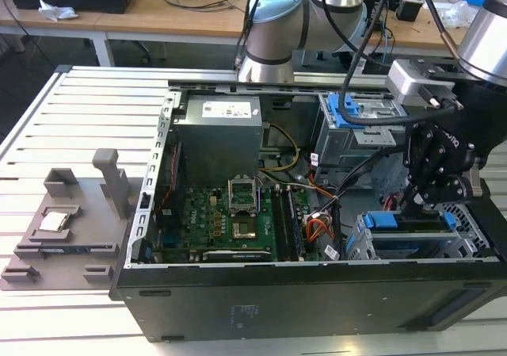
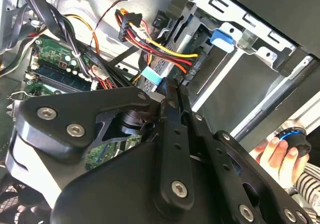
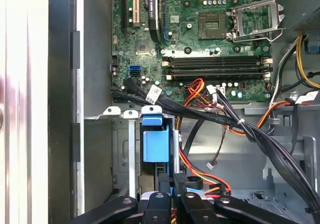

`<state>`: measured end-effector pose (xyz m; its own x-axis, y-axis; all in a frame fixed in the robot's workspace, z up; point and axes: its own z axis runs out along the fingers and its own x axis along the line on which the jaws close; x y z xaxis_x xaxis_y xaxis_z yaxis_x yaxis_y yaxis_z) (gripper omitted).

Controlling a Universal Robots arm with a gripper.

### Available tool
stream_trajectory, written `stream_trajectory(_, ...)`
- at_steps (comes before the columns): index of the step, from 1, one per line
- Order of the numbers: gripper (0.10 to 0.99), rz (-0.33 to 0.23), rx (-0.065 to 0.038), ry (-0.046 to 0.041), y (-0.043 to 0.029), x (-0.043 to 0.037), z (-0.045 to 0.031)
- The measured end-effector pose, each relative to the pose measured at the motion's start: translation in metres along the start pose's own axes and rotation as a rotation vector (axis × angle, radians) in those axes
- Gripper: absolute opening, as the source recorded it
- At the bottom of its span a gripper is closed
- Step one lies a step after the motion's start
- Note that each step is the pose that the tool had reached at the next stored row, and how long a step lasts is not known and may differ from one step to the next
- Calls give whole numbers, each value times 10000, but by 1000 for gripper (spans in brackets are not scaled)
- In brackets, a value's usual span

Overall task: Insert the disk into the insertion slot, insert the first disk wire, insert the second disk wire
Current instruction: 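Insert the second disk wire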

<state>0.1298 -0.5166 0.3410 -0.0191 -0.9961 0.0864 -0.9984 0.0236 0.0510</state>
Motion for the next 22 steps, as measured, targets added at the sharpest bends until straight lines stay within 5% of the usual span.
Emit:
stream_trajectory(8, 149, -10, -4, -3, -37, 12, -37)
stream_trajectory(22, 149, -12, -21, -2, -68, 55, 18)
